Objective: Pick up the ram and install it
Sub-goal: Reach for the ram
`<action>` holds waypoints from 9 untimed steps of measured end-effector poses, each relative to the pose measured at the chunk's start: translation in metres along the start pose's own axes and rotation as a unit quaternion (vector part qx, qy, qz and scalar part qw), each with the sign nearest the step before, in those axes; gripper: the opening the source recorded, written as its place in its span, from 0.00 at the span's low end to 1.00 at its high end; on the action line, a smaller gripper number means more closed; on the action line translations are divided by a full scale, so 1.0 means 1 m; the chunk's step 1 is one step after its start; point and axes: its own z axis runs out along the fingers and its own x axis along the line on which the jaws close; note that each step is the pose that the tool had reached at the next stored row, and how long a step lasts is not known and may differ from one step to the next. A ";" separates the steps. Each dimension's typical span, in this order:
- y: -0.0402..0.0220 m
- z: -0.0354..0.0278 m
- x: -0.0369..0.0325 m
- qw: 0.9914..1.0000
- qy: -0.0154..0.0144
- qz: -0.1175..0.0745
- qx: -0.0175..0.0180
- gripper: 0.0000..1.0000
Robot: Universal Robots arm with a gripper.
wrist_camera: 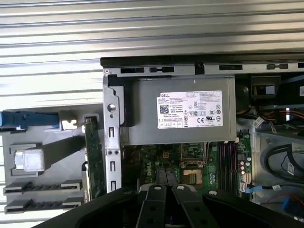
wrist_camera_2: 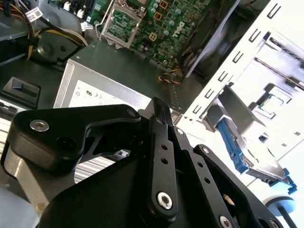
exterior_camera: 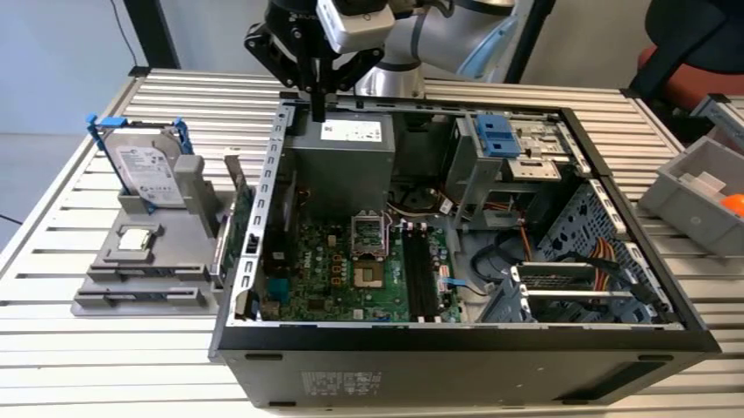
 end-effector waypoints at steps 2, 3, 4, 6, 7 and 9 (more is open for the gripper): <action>0.0000 0.0000 0.0006 1.000 0.000 0.000 0.000 0.00; -0.0001 0.0000 0.0011 1.000 0.000 0.000 0.000 0.00; -0.0001 0.0000 0.0016 1.000 0.000 0.000 0.000 0.00; -0.0003 -0.0001 0.0031 1.000 0.000 0.000 0.000 0.00; -0.0003 -0.0001 0.0040 1.000 0.000 0.000 0.000 0.00; -0.0004 -0.0001 0.0056 1.000 0.000 0.000 0.000 0.00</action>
